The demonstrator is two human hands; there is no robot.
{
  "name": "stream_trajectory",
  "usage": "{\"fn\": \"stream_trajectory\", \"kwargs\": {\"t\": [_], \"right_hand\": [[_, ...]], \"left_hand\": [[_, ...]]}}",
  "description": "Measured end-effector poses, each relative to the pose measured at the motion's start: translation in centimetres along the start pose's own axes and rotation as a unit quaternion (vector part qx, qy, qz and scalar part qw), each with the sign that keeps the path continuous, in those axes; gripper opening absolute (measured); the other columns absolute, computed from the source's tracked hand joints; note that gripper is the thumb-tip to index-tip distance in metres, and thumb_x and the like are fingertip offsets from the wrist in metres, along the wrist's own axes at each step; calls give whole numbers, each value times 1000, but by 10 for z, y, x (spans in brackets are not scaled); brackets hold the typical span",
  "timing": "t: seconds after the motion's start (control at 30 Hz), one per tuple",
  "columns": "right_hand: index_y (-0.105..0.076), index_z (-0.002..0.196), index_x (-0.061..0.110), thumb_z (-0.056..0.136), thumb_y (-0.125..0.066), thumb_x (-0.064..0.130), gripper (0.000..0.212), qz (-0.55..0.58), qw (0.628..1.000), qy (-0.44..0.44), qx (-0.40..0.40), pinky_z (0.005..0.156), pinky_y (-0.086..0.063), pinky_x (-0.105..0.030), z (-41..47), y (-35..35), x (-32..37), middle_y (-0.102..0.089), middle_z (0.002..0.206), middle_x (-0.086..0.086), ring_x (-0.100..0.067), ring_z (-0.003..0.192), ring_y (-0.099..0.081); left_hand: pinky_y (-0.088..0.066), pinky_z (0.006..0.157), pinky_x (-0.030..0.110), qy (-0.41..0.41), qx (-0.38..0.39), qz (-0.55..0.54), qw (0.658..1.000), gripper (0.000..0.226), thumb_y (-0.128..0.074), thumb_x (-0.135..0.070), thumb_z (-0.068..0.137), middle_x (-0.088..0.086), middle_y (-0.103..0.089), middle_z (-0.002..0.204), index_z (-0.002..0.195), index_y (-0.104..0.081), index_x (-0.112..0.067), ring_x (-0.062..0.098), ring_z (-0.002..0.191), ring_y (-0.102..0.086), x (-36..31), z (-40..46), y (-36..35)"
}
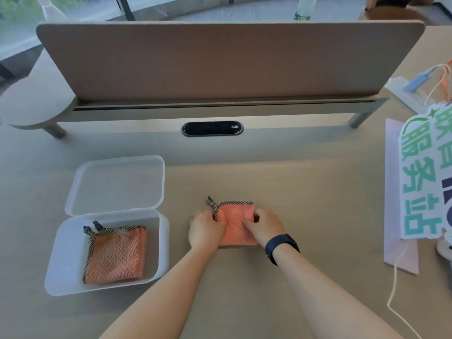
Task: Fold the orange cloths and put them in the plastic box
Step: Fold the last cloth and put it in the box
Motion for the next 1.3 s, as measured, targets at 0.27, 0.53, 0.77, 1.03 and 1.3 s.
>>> {"fn": "stream_trajectory", "kwargs": {"t": [0.27, 0.53, 0.77, 1.03, 1.3], "right_hand": [[-63, 83, 18, 84, -65, 26, 8, 146, 989, 17, -24, 66, -51, -32, -32, 8, 13, -68, 82, 5, -14, 76, -63], [-60, 96, 18, 82, -70, 22, 18, 213, 964, 155, -40, 75, -53, -32, -63, 4, 142, -67, 93, 3, -13, 83, -62], [-49, 96, 19, 85, -67, 20, 22, 144, 964, 220, 42, 72, -56, -33, -93, -59, 238, -62, 94, 3, -14, 84, -61], [-40, 88, 23, 84, -61, 18, 22, -24, 963, 262, 62, 46, -27, -19, -108, -133, 262, -52, 72, 3, -16, 60, -46], [-39, 104, 15, 85, -59, 14, 28, -139, 955, 230, 127, 62, -43, -34, -95, -168, 252, -53, 84, -7, -24, 71, -51]], "left_hand": [[-48, 63, 32, 7, 36, -208, 977, 11, -62, -15, 78, -3, -62, 81, 86, -55, -17, 18, 76, -60, -5, -19, 22], [-57, 75, 48, -20, -57, -433, 899, 33, -70, -26, 83, 8, -65, 107, 109, -49, -27, 26, 92, -67, 40, -35, 147], [-47, 63, 30, 7, -172, -326, 929, 23, -70, -20, 84, 4, -67, 93, 99, -53, -15, 18, 80, -64, 122, -45, 235], [-47, 67, 32, 82, -161, -204, 962, 14, -69, -21, 80, -3, -67, 82, 78, -55, -20, 17, 81, -63, 201, -43, 236], [-44, 59, 33, 72, -141, -58, 986, 6, -55, -17, 82, -1, -61, 75, 79, -50, -18, 21, 70, -57, 203, -39, 226]]}}
Point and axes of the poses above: each hand's wrist, its own z-axis towards the middle knuckle, its own y-axis out of the back of the hand, x = y × z, the point moved 10 cm from there along z, towards the middle knuckle
